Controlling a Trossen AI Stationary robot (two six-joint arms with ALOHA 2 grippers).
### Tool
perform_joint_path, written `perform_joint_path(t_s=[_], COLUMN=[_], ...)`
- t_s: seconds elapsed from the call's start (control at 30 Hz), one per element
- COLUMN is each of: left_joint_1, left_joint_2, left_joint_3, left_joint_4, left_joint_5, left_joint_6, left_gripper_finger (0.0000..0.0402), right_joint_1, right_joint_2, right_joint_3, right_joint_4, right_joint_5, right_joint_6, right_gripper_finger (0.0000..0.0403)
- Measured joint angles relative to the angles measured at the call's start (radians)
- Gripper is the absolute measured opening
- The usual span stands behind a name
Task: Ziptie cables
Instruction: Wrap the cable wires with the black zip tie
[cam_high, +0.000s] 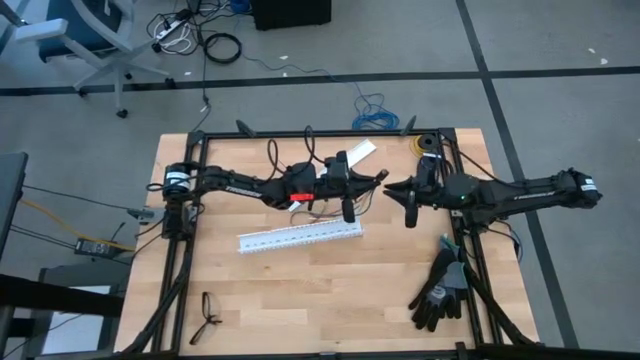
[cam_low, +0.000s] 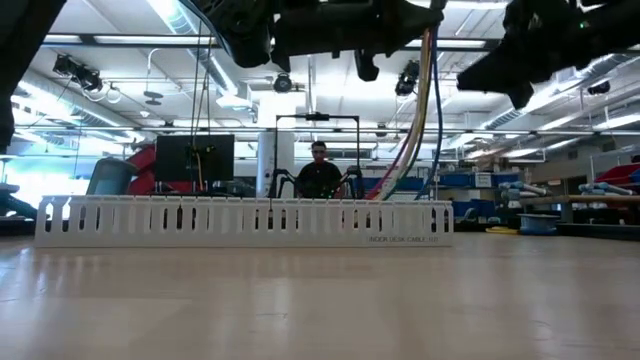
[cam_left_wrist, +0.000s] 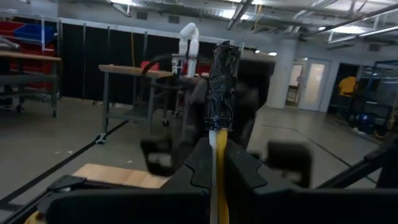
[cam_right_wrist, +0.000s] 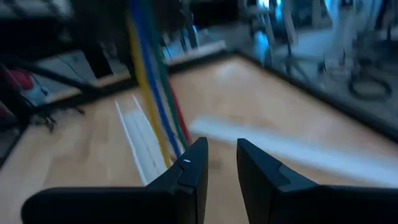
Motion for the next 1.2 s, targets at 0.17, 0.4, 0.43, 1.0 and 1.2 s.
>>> perform_joint_path(t_s=[0.17, 0.4, 0.43, 1.0, 1.2], left_joint_1=[0.0, -0.002, -0.002, -0.002, -0.002], left_joint_2=[0.0, 0.0, 0.0, 0.0, 0.0], left_joint_3=[0.0, 0.0, 0.0, 0.0, 0.0], left_joint_4=[-0.024, -0.03, -0.03, -0.022, -0.026], left_joint_5=[-0.01, -0.011, -0.011, -0.011, -0.011], left_joint_6=[0.0, 0.0, -0.003, -0.007, 0.0], left_gripper_finger=[0.0024, 0.0023, 0.0023, 0.0023, 0.0027], right_joint_1=[0.0, -0.01, -0.011, -0.056, -0.06], right_joint_2=[0.04, 0.14, 0.155, 0.379, 0.401], right_joint_3=[0.0, 0.0, 0.0, 0.0, 0.0], right_joint_4=[0.117, 0.256, 0.283, 0.538, 0.538], right_joint_5=[-0.092, -0.086, -0.087, -0.156, -0.155], right_joint_6=[-0.065, -0.122, -0.124, -0.177, -0.202], right_gripper_finger=[0.0095, 0.0159, 0.0166, 0.0098, 0.0012])
